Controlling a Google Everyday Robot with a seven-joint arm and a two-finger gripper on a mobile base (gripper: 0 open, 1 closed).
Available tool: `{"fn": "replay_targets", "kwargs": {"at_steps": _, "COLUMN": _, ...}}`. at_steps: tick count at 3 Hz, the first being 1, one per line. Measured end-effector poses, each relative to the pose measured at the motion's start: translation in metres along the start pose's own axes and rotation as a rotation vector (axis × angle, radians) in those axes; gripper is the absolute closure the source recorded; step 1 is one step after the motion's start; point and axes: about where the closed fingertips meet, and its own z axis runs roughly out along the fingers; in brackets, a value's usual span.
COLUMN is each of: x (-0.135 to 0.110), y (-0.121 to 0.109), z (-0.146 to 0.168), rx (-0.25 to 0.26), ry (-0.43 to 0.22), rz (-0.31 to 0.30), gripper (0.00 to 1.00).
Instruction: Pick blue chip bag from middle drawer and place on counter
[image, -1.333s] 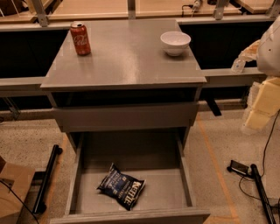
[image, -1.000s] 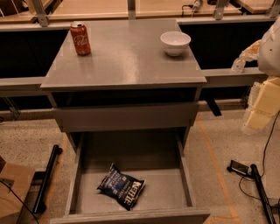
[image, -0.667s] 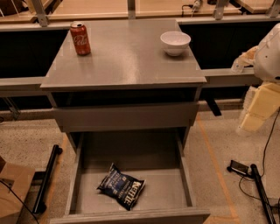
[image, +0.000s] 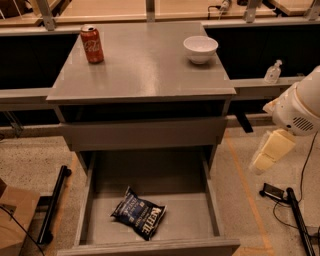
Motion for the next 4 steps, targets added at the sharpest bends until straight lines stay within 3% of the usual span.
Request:
{"fn": "replay_targets", "kwargs": {"at_steps": 1, "x": 0.001, "y": 0.001, "z": 0.004, "rx": -0.003, "ry": 0.011, "rz": 0.001, "gripper": 0.00}}
{"fn": "replay_targets", "kwargs": {"at_steps": 2, "x": 0.007, "y": 0.016, "z": 0.048, "rx": -0.092, "ry": -0.037, "rz": 0.066, "gripper": 0.00}}
{"fn": "replay_targets", "kwargs": {"at_steps": 3, "x": 0.010, "y": 0.040, "z": 0.121, "rx": -0.196, "ry": -0.120, "rz": 0.172, "gripper": 0.00}}
{"fn": "replay_targets", "kwargs": {"at_steps": 4, "x": 0.003, "y": 0.055, "z": 0.205, "rx": -0.267, "ry": -0.233, "rz": 0.299, "gripper": 0.00}}
